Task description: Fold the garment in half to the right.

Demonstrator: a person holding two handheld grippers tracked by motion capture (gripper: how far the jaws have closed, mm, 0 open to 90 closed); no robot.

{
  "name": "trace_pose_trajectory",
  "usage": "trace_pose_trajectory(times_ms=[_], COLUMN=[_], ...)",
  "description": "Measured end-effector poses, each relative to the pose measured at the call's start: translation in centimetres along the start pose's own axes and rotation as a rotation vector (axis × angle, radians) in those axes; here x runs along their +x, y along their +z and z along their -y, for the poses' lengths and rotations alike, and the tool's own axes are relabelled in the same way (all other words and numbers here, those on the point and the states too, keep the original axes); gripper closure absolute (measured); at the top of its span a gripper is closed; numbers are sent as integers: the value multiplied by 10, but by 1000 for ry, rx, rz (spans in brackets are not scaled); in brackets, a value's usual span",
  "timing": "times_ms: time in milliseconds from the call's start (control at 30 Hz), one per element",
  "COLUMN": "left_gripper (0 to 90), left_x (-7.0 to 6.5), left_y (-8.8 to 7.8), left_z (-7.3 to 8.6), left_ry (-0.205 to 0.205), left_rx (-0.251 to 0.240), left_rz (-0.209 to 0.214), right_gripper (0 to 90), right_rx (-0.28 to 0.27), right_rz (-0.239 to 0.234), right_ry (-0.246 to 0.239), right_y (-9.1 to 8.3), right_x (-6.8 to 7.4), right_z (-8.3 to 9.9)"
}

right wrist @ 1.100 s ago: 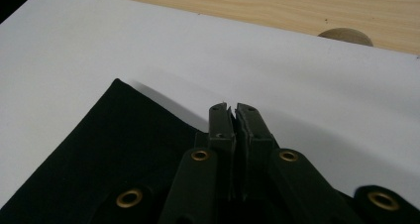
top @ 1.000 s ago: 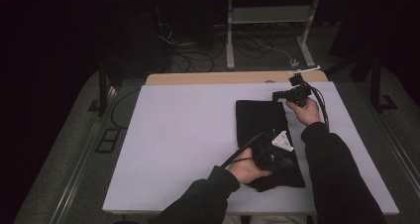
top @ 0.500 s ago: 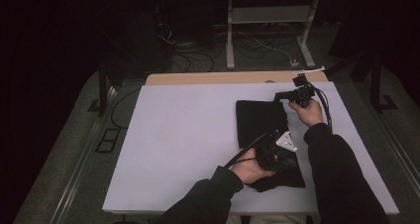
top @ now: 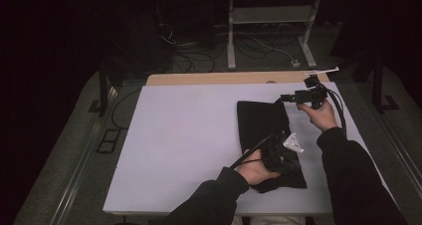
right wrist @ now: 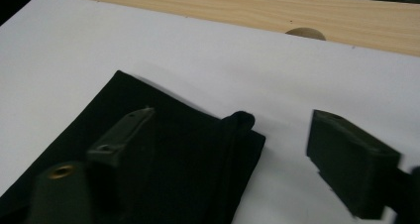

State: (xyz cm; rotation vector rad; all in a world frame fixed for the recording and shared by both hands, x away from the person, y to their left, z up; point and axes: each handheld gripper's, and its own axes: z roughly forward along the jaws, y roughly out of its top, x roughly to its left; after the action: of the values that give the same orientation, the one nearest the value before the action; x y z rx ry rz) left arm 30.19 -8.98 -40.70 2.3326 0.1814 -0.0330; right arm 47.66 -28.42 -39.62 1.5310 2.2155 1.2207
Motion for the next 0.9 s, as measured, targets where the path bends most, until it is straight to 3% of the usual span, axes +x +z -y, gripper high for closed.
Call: trace_pose_trajectory(times_ms=[133, 267, 733, 800, 900], left_gripper=[849, 849, 840, 808, 712], left_x=[-1, 0, 1, 2, 3], left_y=[6, 10, 25, 23, 17], left_z=[-2, -5, -9, -8, -9], left_ry=[0, 8, 8, -9, 0], left_rx=[11, 28, 81, 75, 54], left_rz=[0, 0, 3, 17, 16], right_gripper=[108, 5, 0, 0, 0], right_rx=[-13, -26, -59, -68, -81], right_rz=[-12, -9, -28, -29, -32], right_ry=[-7, -10, -23, -24, -19], right_y=[-9, -18, -47, -51, -56], right_x=[-1, -1, 1, 1, 2], right_z=[3, 8, 38, 42, 47])
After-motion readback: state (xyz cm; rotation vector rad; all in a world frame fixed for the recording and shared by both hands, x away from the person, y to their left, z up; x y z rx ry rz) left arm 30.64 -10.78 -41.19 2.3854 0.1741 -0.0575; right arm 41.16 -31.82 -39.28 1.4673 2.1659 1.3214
